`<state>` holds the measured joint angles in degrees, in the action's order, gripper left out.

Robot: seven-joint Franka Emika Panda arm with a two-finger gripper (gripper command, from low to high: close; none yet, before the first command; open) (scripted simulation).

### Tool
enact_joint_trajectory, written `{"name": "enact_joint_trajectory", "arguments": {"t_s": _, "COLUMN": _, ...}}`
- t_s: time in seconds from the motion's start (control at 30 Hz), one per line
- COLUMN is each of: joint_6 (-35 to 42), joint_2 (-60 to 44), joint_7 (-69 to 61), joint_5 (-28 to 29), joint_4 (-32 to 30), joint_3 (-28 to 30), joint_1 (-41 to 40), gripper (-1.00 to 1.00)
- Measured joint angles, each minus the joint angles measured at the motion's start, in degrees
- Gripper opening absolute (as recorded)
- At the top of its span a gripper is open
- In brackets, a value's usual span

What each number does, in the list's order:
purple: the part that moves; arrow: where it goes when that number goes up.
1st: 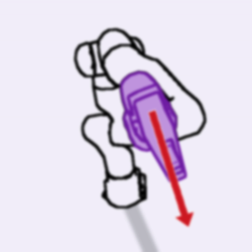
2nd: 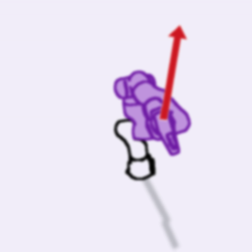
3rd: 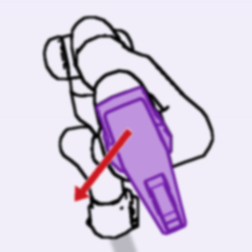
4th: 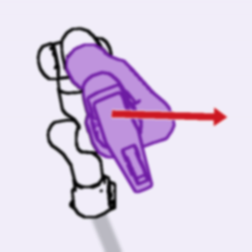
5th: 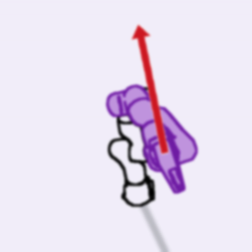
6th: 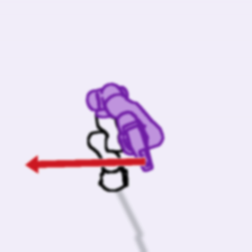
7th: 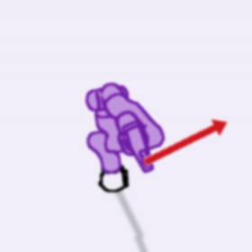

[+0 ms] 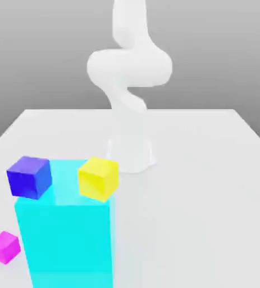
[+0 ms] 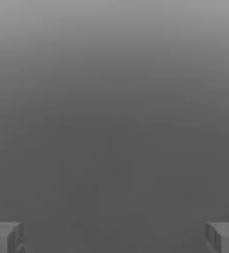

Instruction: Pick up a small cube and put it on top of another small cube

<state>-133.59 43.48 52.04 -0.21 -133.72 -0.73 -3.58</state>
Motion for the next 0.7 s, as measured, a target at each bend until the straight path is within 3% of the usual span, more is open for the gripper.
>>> {"name": "enact_joint_trajectory", "arguments": {"t_s": 0.7, "joint_6": -15.2, "joint_2": -19.8, "joint_7": 52.8, "joint_5": -0.8, "joint_4": -16.3, "joint_3": -5.4, "joint_1": -29.0, "gripper": 0.00}}
